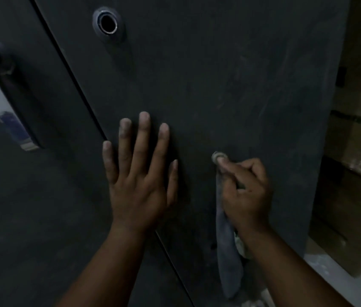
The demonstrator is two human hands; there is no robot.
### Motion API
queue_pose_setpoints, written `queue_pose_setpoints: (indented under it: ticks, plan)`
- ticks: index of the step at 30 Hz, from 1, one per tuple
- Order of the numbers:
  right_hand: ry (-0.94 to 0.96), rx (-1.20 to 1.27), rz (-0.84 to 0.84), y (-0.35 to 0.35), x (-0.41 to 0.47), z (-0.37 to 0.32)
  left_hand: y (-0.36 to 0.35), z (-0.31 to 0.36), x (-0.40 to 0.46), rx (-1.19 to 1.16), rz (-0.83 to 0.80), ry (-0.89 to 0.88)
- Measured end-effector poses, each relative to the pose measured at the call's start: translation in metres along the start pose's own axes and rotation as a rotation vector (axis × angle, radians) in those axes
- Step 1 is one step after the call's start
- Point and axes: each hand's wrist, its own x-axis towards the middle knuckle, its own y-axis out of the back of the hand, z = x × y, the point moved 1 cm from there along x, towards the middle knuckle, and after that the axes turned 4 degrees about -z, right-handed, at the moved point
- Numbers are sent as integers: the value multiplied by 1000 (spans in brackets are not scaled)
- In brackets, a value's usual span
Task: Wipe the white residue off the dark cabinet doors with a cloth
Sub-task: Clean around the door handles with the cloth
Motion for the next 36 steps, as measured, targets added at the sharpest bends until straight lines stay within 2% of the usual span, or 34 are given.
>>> queue_pose_setpoints:
  ticks: [3,5,7,11,13,16,18,20,22,25,28,31,36]
  plan:
    - [-34,-27,159,-2,30,-3,-3,16,9,-31,13,29]
    - [-34,-28,190,-8,38,-12,-5,23,17,-35,33,67]
    - [13,-20,148,-12,31,-19,-7,30,26,-19,58,101]
    - [129,34,-73,-4,0,-4,-12,42,39,30,66,131]
    - [109,8,-77,5,-4,9,-12,44,41,44,61,157]
    - [-17,-68,73,10,11,17,-12,47,44,40,73,172]
    - [-83,-53,215,5,30,13,-11,50,51,26,86,160]
    - [-99,-19,289,-2,43,4,-12,55,56,29,91,151]
    - [-46,-7,245,-6,41,-2,-13,60,58,44,81,143]
    - [128,51,42,-3,21,4,-16,63,60,53,61,133]
    - [129,59,-29,9,10,25,-19,62,61,60,41,116]
    - [39,-4,51,21,20,44,-21,65,63,63,14,118]
    - [-70,-25,312,22,68,44,-24,77,68,78,-8,158]
